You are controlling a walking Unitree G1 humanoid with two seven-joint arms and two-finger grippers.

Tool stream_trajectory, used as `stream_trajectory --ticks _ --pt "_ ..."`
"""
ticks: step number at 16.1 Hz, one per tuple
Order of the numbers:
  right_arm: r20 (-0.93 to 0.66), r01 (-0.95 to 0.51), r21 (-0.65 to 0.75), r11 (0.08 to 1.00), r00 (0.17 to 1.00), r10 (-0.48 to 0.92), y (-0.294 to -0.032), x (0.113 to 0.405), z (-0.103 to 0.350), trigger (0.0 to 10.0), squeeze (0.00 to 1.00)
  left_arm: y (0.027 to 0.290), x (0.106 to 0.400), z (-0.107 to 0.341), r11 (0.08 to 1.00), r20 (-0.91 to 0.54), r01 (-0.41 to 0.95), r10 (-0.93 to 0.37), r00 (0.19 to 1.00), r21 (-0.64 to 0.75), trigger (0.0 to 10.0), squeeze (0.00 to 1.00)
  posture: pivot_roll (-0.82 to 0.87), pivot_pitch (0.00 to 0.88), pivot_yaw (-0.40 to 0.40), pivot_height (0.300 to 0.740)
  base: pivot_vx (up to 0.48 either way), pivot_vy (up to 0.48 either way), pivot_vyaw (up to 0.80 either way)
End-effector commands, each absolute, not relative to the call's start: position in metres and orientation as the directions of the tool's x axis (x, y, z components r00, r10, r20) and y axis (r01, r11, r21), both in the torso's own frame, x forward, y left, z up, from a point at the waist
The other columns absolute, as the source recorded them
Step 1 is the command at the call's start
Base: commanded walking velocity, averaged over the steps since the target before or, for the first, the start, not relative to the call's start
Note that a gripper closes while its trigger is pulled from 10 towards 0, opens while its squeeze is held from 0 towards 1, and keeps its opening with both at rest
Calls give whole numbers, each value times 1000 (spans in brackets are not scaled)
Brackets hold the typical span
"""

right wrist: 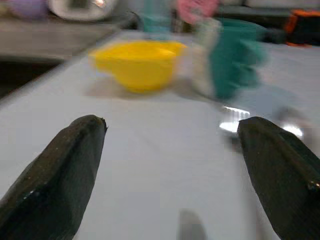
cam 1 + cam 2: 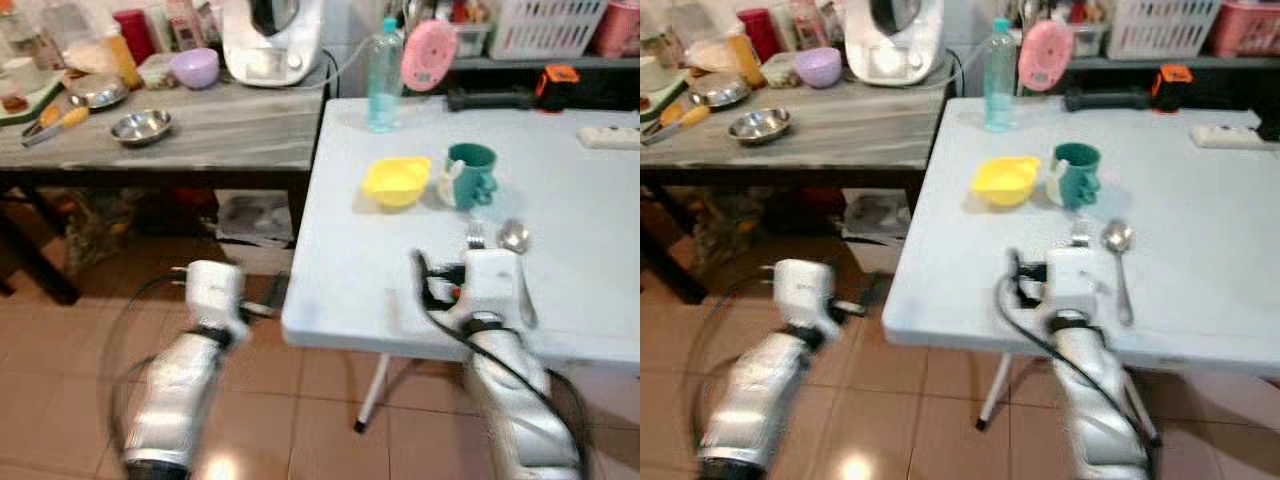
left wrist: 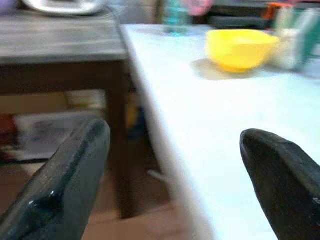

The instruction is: Setting the table

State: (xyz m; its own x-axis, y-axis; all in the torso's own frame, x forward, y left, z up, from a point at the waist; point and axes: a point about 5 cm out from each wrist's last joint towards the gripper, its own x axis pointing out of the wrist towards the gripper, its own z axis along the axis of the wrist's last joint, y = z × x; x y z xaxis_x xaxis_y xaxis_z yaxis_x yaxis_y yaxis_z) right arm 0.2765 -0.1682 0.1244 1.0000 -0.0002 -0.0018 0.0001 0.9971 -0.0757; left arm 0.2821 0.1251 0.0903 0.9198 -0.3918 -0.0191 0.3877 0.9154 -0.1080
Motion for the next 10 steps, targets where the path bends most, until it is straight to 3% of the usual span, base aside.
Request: stream_trajectory --ticks 1,10 --pt "28 -20 -68 997 999 22 -159 278 131 10000 0 138 283 93 927 -23 367 -369 929 -76 10000 0 -64 80 67 740 319 0 0" --pt "25 -70 -106 992 997 73 -151 275 129 10000 0 137 282 95 925 -28 375 -378 926 -63 10000 0 -60 87 74 740 309 0 0"
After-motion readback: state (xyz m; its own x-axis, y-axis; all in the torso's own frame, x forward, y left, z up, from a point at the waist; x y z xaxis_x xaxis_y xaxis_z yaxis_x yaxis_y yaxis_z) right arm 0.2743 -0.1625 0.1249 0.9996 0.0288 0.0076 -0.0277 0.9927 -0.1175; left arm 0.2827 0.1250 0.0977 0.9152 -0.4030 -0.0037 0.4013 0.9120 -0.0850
